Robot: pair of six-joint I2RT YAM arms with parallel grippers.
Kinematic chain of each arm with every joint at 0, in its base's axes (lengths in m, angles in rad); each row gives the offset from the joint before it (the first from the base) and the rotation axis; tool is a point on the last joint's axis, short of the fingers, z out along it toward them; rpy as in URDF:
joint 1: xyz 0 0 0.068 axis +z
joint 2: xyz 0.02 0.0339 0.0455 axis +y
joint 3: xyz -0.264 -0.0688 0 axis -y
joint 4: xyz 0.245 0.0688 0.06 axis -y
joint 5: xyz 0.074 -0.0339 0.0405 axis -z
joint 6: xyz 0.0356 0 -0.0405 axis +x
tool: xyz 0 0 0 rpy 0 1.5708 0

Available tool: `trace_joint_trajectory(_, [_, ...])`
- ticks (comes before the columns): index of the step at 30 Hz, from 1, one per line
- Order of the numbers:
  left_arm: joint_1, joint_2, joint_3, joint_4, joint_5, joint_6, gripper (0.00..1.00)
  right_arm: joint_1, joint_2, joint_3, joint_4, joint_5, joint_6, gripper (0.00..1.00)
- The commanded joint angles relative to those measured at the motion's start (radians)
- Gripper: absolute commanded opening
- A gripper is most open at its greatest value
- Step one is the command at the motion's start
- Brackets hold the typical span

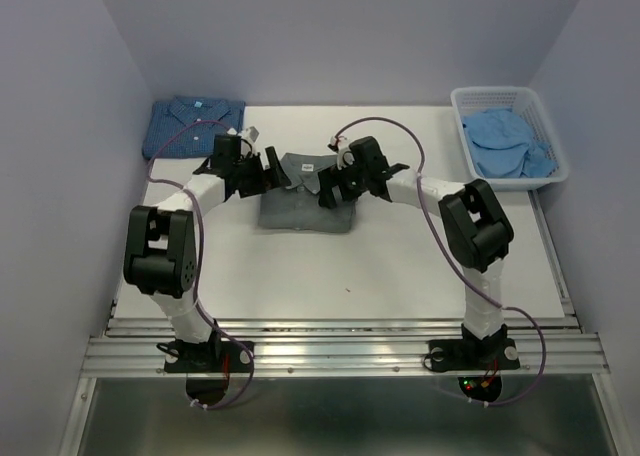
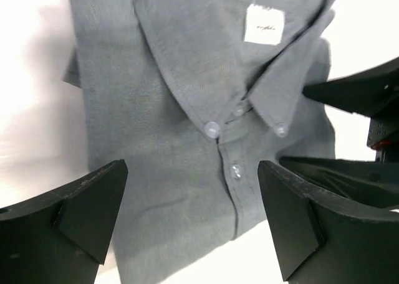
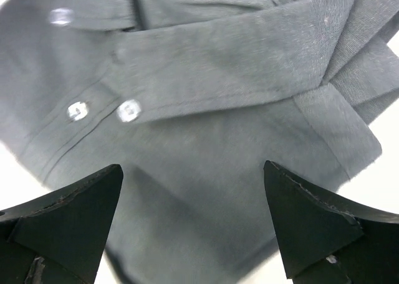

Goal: Fold and stack the long sleeve shirts
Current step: Fold the shirt, then neatly place the folded shirt to the corner

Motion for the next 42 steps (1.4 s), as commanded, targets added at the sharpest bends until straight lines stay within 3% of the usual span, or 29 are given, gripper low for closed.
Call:
trace_joint_trajectory(1, [-0.008, -0.187, 0.009, -0.051, -0.175, 0.083, 0.99, 0.003, -0.162, -0.013, -0.016, -0.039, -0.078, 1.0])
trace_joint_trajectory(6, [-0.008, -0.154, 0.038, -0.13, -0.328, 0.143, 0.99, 0.003, -0.271, -0.084, -0.036, -0.036, -0.051, 1.0])
trace_joint_trajectory(16, [-0.006, 0.04, 0.126, -0.111, -0.203, 0.243, 0.99, 0.003, -0.474, -0.222, -0.051, 0.052, -0.06, 1.0])
trace_joint_trajectory(27, [-0.028, 0.166, 0.149, -0.086, -0.05, 0.254, 0.99, 0.003, -0.514, -0.3, -0.085, 0.227, -0.121, 1.0])
trace_joint_trajectory(33, [-0.092, 0.236, 0.221, -0.158, -0.143, 0.26, 0.93, 0.003, -0.508, -0.322, -0.085, 0.286, -0.114, 1.0])
trace_joint_trajectory(36, [-0.124, 0.255, 0.26, -0.198, -0.224, 0.245, 0.72, 0.003, -0.523, -0.331, -0.085, 0.308, -0.103, 1.0])
trace_joint_trajectory(38, [-0.137, 0.285, 0.296, -0.241, -0.261, 0.237, 0.51, 0.003, -0.535, -0.34, -0.083, 0.311, -0.106, 1.0])
trace_joint_trajectory(39, [-0.143, 0.299, 0.336, -0.285, -0.305, 0.226, 0.14, 0.003, -0.541, -0.346, -0.082, 0.348, -0.106, 1.0])
trace_joint_trajectory(40, [-0.157, 0.319, 0.354, -0.304, -0.331, 0.22, 0.0, 0.003, -0.551, -0.349, -0.083, 0.355, -0.106, 1.0])
trace_joint_trajectory(42, [-0.17, 0.328, 0.383, -0.325, -0.376, 0.228, 0.0, 0.003, -0.563, -0.36, -0.077, 0.359, -0.115, 1.0])
